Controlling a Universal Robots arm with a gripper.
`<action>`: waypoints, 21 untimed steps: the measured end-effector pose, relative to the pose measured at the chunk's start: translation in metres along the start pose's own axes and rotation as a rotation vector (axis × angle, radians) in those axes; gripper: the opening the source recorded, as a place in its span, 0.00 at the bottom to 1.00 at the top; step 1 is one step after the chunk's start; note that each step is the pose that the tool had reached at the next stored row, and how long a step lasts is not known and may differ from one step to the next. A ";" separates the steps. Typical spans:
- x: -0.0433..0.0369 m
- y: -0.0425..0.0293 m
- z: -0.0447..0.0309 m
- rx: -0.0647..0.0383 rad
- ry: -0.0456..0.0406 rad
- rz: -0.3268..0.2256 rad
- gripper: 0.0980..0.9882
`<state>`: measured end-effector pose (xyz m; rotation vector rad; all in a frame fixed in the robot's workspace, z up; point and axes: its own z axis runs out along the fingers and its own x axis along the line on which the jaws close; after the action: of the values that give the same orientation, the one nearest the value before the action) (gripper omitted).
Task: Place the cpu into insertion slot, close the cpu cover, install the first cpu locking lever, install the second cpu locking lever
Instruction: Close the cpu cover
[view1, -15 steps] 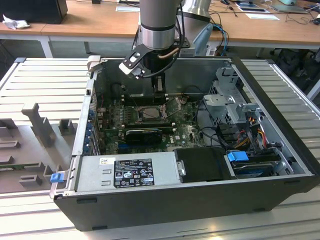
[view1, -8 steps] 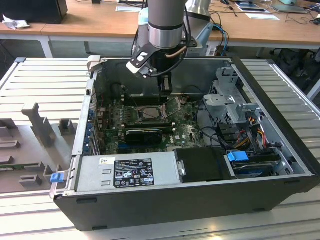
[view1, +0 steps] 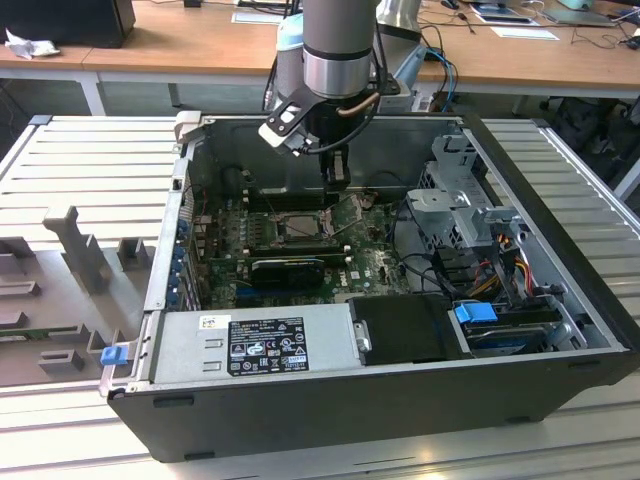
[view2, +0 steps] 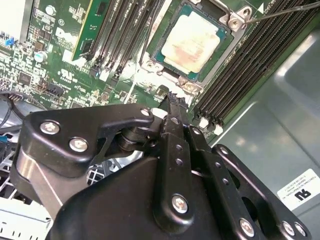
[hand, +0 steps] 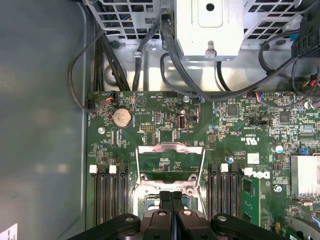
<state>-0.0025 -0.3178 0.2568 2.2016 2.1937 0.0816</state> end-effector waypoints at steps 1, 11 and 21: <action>0.0000 0.0000 0.0000 0.000 0.0000 0.000 0.01; 0.0000 0.0077 -0.0016 0.000 -0.0001 0.000 0.01; 0.0001 0.0268 -0.0004 0.000 0.0001 0.000 0.01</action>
<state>0.0242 -0.3177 0.2588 2.2020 2.1936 0.0816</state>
